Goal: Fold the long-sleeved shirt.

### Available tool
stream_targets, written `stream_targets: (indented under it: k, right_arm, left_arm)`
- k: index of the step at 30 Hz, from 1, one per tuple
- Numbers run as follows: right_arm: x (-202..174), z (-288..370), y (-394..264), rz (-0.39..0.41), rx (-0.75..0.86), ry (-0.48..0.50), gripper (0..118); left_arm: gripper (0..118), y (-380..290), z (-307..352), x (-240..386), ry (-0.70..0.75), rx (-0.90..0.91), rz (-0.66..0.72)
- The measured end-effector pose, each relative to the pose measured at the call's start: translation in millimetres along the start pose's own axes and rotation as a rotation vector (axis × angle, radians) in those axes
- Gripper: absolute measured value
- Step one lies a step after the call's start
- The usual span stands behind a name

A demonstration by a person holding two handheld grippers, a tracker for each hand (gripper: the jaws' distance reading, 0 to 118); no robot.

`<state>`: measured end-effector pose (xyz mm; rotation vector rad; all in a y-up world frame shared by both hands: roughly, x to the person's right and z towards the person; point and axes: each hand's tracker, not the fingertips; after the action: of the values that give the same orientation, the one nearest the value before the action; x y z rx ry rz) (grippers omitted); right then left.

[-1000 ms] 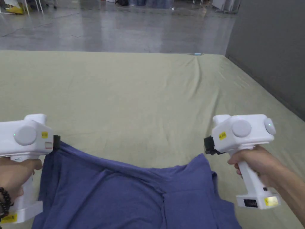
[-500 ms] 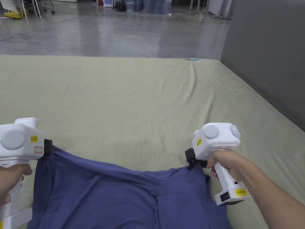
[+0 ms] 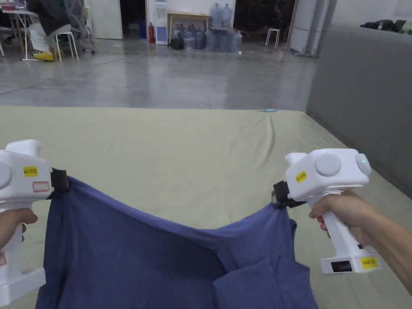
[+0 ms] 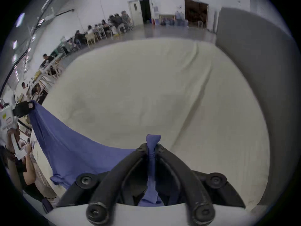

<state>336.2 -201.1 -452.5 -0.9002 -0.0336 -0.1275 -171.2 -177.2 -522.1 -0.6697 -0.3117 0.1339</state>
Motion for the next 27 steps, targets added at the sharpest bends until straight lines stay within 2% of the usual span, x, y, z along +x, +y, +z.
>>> stream_targets:
  k: [4,7,12,16,19,22,27]
  right_arm:
    - [-19,74,52,0.009,0.15,0.06,3]
    - [-37,131,102,0.051,0.276,0.016,3]
    - [-56,219,198,0.025,0.498,-0.028,3]
    - [-66,272,271,-0.018,0.685,-0.091,3]
    - [-71,307,301,-0.058,0.798,-0.109,3]
    - [-74,321,314,-0.059,0.814,-0.133,3]
    - [-61,286,304,-0.068,0.756,-0.15,3]
  left_arm:
    - [0,56,51,11,-0.013,0.122,-0.015]
    - [0,116,88,21,-0.011,0.238,-0.017]
    - [0,224,149,48,0.087,0.453,-0.084]
    - [0,295,167,63,0.057,0.501,-0.04]
    - [0,328,172,71,0.084,0.564,-0.052]
    - [0,339,180,79,0.087,0.604,-0.028]
    - [0,333,159,77,0.093,0.55,-0.016]
